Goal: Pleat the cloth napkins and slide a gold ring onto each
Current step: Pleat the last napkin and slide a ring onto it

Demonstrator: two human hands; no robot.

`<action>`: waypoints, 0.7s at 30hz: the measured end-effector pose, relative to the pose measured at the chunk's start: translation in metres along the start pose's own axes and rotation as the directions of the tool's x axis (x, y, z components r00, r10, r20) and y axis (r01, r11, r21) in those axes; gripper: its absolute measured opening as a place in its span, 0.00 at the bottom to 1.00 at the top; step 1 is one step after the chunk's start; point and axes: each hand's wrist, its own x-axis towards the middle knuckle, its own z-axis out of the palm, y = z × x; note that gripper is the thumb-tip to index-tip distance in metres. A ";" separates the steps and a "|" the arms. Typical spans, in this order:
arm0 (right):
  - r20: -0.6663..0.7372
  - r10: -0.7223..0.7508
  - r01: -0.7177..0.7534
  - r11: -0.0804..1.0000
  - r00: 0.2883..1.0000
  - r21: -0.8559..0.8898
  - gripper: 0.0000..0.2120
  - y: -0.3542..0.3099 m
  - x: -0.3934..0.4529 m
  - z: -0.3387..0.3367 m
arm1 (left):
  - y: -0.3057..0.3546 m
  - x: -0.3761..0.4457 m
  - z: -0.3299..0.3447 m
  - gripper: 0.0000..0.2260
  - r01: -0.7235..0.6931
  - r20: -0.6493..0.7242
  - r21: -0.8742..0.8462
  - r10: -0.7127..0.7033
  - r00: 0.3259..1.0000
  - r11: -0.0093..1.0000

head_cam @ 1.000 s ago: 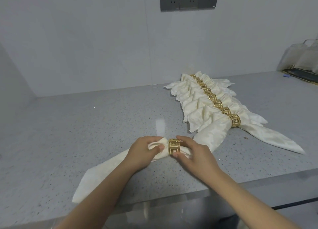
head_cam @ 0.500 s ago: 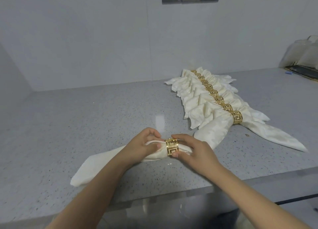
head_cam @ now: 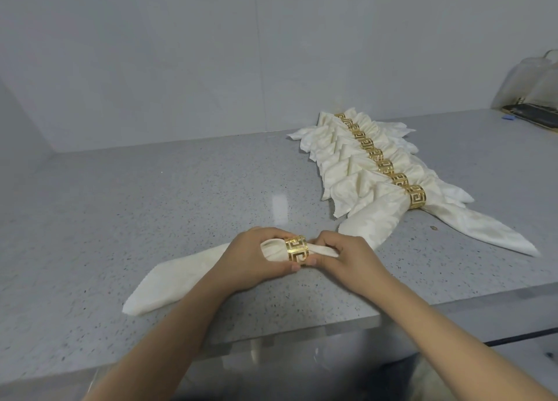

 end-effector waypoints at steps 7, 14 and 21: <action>0.056 0.032 -0.040 0.988 0.998 0.147 0.02 0.001 0.003 -0.006 | 0.001 0.000 0.000 0.16 0.048 0.036 -0.095 -0.045 0.998 0.994; 0.018 0.012 -0.015 0.981 1.000 0.192 0.04 -0.003 -0.001 -0.004 | 0.003 0.002 0.008 0.19 0.046 0.004 -0.061 -0.046 0.999 0.997; 0.010 0.045 -0.046 0.987 0.999 0.157 0.08 -0.001 0.000 -0.005 | 0.001 0.005 0.008 0.15 0.049 -0.001 -0.052 -0.049 0.999 0.997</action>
